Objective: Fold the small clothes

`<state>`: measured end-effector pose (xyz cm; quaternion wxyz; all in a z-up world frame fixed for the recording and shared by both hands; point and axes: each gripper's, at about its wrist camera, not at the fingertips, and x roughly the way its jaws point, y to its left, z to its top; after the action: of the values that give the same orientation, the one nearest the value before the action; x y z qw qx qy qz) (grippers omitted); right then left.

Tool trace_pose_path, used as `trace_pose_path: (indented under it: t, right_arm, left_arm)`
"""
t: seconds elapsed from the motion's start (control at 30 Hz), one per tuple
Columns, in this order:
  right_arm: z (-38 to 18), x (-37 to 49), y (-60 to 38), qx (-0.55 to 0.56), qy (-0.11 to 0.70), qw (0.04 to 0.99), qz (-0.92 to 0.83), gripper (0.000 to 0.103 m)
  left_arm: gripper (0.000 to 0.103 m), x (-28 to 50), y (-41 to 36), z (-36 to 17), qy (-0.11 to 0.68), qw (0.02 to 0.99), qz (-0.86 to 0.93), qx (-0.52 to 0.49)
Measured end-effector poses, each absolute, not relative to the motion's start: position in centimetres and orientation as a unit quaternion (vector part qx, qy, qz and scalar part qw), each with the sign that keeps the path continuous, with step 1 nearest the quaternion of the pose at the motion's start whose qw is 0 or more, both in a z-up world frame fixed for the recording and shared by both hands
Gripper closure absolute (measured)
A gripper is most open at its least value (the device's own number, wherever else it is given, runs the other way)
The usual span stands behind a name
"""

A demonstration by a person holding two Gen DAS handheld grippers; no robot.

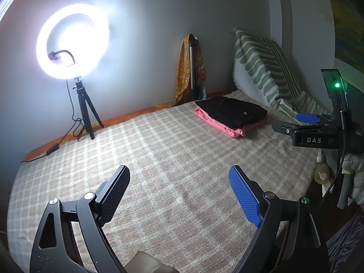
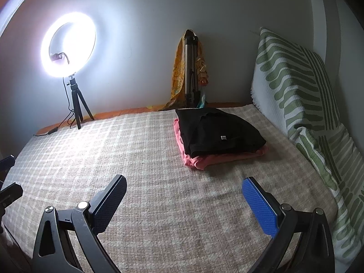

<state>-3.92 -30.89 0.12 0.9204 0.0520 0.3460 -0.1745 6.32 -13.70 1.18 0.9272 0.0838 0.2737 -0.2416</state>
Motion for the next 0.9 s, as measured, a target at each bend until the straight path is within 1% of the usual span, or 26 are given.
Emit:
trace_pose_path:
  t: [0.9]
  right_arm:
    - [-0.07,-3.79,-30.49,0.06,0.35,0.92,-0.166,0.0]
  left_arm:
    - [0.014,6.2,-13.76,1.26,0.269,0.928,-0.241,0.089]
